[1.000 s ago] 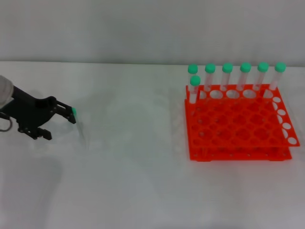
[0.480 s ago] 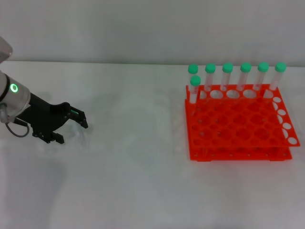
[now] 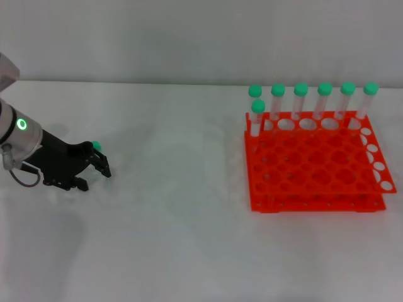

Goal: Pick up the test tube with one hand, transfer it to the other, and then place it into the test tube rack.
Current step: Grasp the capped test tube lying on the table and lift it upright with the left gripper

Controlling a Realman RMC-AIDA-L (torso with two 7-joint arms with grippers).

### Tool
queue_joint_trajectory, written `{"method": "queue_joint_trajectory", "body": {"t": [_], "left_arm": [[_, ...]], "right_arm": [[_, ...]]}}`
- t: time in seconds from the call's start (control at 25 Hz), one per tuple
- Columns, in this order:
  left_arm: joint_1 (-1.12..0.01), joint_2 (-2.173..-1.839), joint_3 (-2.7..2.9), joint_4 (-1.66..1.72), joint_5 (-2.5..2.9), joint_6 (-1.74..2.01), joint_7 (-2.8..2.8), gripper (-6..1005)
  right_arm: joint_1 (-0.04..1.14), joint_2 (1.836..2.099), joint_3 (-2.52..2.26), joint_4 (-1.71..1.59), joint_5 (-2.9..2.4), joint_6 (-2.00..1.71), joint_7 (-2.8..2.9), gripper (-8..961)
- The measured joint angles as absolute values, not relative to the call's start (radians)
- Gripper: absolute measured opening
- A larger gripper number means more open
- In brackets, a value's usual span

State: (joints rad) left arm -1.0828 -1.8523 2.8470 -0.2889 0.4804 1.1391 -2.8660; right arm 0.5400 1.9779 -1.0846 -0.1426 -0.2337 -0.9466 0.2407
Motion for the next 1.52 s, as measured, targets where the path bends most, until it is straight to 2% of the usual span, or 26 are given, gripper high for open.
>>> {"method": "queue_joint_trajectory", "body": {"t": [0.16, 0.72, 1.08, 1.52], "left_arm": [[-1.086, -1.853, 2.847, -0.268, 0.477, 1.117, -2.86, 545], [-1.083, -1.865, 2.847, -0.254, 0.48, 1.096, -2.859, 534], [-1.083, -1.867, 2.847, -0.253, 0.48, 1.092, -2.859, 386], [-1.083, -1.867, 2.847, -0.253, 0.48, 1.092, -2.859, 383]], "right_arm": [[0.54, 1.983, -1.085, -0.143, -0.233, -0.947, 0.241, 854], [0.546, 1.985, -1.085, -0.143, -0.233, -0.945, 0.229, 855], [0.548, 1.988, -1.084, -0.143, -0.233, -0.942, 0.227, 855], [0.548, 1.988, -1.084, -0.143, -0.233, -0.94, 0.226, 854]]}}
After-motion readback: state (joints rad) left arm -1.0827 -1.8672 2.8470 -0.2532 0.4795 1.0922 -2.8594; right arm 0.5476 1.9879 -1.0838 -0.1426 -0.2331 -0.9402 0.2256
